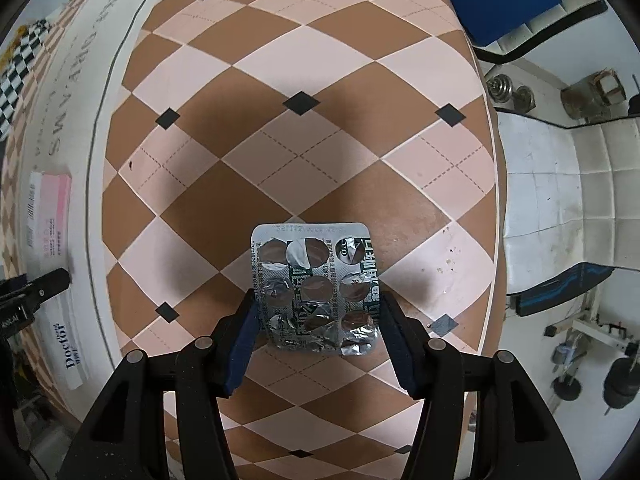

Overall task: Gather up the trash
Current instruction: 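Carry toothpaste box and blister pack over the bin and open both grippers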

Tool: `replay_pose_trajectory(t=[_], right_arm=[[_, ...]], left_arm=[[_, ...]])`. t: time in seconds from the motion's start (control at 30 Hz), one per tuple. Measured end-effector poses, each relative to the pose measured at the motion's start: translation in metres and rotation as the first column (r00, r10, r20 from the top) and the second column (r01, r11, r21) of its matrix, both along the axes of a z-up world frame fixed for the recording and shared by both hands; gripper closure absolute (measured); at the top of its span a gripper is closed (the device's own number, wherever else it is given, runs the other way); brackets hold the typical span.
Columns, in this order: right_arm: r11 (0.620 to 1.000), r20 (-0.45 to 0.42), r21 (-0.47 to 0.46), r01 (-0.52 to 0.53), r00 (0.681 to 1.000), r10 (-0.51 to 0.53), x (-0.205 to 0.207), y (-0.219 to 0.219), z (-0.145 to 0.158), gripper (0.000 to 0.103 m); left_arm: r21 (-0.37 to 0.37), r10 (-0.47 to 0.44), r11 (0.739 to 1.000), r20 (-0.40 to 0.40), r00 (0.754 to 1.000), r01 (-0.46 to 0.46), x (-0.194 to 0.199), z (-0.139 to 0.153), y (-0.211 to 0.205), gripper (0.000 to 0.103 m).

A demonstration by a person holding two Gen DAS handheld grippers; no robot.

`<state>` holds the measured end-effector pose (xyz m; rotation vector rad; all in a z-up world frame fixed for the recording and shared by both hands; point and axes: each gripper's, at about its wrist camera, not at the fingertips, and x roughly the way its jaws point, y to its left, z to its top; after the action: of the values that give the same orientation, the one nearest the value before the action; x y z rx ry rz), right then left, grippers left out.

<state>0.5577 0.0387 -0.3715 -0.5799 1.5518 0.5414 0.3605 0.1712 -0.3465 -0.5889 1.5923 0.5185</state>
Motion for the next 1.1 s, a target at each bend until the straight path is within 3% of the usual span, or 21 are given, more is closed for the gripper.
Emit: replay_pose_trajectory(t=[0.07,0.2,0.37,0.47,0.67,0.9,1.1], right_arm=[[1.0,0.017,-0.001,-0.003,1.0,0.003,-0.001,0.002,0.001,0.042],[0.999,0.041,0.011,-0.03,0.999,0.029,-0.006,0.001,0.002,0.045],[0.998,0.041,0.068,-0.013,0.999,0.01,-0.017,-0.007,0.011,0.045],[0.991,0.068,0.131,-0.012,0.998,0.003,-0.036,-0.015,0.029,0.045],[0.968,0.142,0.251,-0.005,0.989,-0.032,-0.098,-0.037,0.076,0.045],[0.93,0.216,0.366,0.015,0.971,-0.1,-0.217,-0.073,0.143,0.045],[0.912,0.221,0.408,0.053,0.963,-0.155,-0.333,-0.121,0.166,0.045]], left_arm=[[0.063,-0.068,0.996,0.019,0.998,0.066,0.012,0.003,-0.016,0.059],[0.154,-0.145,0.978,0.02,0.989,0.14,0.016,0.016,-0.047,0.06],[0.207,-0.13,0.972,0.099,0.987,0.107,0.017,0.052,-0.061,0.06],[0.248,-0.113,0.966,0.158,0.981,0.072,-0.021,0.081,-0.041,0.06],[0.303,-0.075,0.953,0.3,0.951,-0.02,-0.092,0.135,-0.048,0.06],[0.339,-0.103,0.939,0.414,0.905,-0.049,-0.2,0.167,-0.07,0.061],[0.281,-0.088,0.958,0.455,0.886,-0.049,-0.298,0.165,-0.102,0.061]])
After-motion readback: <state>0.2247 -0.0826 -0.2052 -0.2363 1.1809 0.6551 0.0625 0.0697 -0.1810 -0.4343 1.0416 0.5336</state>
